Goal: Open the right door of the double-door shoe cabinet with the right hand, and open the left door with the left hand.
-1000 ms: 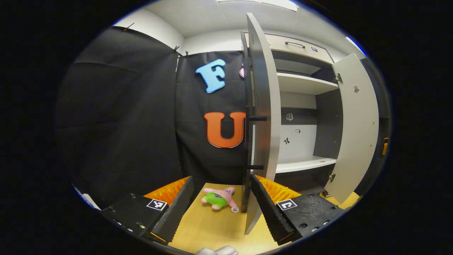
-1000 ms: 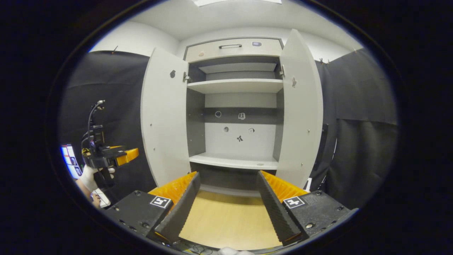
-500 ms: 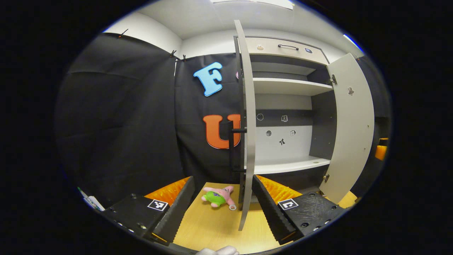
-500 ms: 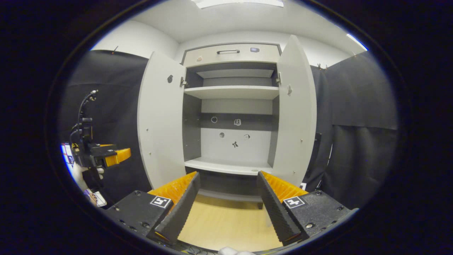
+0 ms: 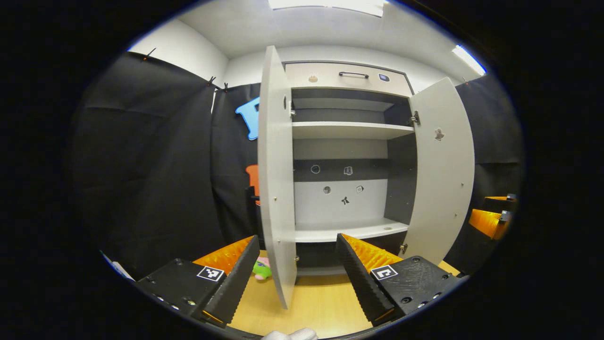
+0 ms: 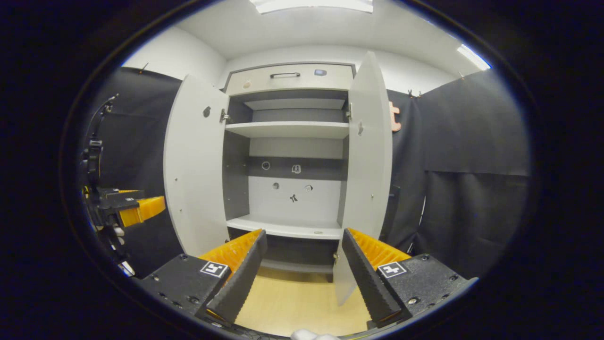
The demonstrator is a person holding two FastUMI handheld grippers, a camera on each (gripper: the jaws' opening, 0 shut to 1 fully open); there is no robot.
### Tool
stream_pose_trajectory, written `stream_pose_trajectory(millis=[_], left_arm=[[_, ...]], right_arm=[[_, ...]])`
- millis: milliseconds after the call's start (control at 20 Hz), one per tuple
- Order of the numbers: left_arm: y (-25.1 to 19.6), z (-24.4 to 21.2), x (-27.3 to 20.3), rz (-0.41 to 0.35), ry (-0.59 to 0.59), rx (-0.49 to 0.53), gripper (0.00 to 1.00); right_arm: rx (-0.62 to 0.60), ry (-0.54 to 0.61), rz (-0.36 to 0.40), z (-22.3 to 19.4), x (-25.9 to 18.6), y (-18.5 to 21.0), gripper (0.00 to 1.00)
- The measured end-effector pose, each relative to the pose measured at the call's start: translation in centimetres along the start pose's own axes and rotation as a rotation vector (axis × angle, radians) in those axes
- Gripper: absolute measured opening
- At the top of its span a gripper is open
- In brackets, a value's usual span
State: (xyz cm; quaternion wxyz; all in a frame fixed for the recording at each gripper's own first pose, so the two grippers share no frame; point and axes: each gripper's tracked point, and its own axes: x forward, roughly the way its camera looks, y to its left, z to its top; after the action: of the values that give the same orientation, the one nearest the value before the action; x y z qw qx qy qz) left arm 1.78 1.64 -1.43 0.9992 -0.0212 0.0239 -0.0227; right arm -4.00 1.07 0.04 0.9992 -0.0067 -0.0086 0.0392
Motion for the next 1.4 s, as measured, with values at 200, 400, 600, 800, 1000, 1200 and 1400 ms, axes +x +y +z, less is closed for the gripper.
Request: stream_pose_trajectory(millis=[200, 400, 600, 800, 1000, 1200, 1400], left_arm=[[-3.2, -1.2, -0.4, -0.028, 0.012, -0.004, 0.97], [-4.7, -1.9, -1.4, -0.036, 0.008, 0.011, 0.97], [-5.0, -2.6, -2.3, -0.03, 0.003, 0.013, 0.97], [-5.1, -3.5, -2.3, -0.027, 0.021, -0.003, 0.97], [-4.7, -3.2, -2.2, -0.019, 0.011, 0.003, 1.0], [-4.4, -3.0, -2.2, -0.023, 0.007, -0.002, 1.0], [-4.1, -2.6, -2.1, -0.024, 0.002, 0.011, 0.97]], right_arm=[[0.001, -0.004, -0.035, -0.2, -0.2, -1.6, 1.0], [-0.005, 0.014, -0.067, -1.7, -0.3, -2.7, 1.0], [0.014, 0.039, -0.069, -2.9, -0.4, -2.9, 1.0], [0.011, 0.047, -0.075, -3.2, -0.3, -3.2, 1.0], [0.017, 0.034, -0.077, -2.8, -0.3, -3.1, 1.0], [0.018, 0.033, -0.074, -2.8, -0.2, -2.7, 1.0], [0.02, 0.032, -0.075, -2.8, -0.2, -2.3, 1.0]])
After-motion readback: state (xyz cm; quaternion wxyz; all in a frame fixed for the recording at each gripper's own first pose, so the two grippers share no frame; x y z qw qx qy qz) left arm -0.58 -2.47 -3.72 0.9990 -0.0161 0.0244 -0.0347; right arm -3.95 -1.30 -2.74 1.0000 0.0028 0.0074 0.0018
